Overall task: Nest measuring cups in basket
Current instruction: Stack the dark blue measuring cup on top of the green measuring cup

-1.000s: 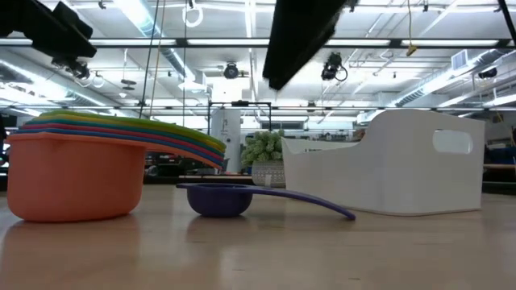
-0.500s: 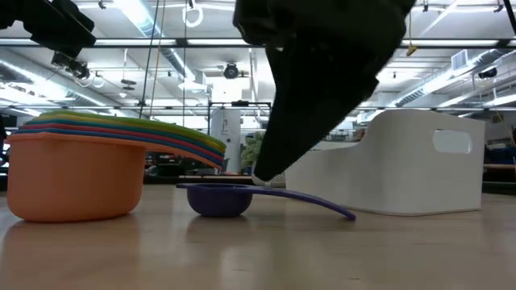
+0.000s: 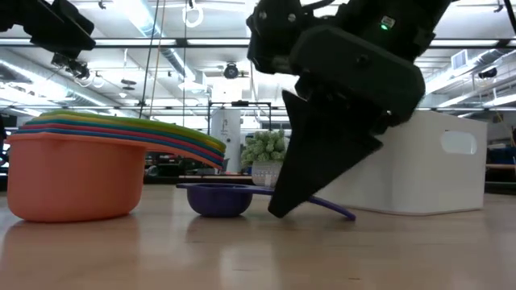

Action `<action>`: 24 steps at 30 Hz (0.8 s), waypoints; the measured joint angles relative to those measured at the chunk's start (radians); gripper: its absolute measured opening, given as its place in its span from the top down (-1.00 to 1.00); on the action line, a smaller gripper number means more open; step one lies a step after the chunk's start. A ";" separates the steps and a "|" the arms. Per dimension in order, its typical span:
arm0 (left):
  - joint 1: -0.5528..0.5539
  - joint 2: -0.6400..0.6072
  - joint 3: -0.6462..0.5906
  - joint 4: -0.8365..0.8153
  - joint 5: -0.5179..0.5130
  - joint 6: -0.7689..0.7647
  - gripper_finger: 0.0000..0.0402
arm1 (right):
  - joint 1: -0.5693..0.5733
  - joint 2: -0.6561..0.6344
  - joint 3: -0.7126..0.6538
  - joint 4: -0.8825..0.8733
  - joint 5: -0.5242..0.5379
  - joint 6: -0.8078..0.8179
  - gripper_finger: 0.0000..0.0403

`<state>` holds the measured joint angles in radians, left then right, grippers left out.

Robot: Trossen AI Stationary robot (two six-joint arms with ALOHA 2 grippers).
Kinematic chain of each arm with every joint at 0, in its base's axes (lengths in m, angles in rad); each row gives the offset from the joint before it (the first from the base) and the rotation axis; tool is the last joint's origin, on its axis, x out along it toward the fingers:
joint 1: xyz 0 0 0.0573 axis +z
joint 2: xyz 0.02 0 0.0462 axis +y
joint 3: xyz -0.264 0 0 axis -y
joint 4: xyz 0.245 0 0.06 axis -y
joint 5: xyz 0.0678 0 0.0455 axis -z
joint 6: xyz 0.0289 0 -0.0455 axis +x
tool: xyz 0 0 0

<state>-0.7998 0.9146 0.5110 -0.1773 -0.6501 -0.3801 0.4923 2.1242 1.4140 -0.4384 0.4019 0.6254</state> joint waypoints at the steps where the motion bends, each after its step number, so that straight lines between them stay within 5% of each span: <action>1: 0.000 0.000 0.000 -0.001 0.000 0.000 0.09 | 0.000 0.000 0.000 -0.002 0.000 0.000 -0.32; 14: 0.000 0.000 0.000 -0.013 0.056 -0.022 0.09 | -0.017 0.000 0.000 -0.029 -0.037 -0.018 0.10; 24: 0.000 0.000 0.000 -0.016 0.064 -0.027 0.09 | -0.016 -0.014 0.001 -0.098 -0.067 -0.024 0.15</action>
<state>-0.8001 0.9146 0.5110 -0.1936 -0.5865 -0.4076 0.4763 2.1103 1.4155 -0.5362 0.3353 0.6012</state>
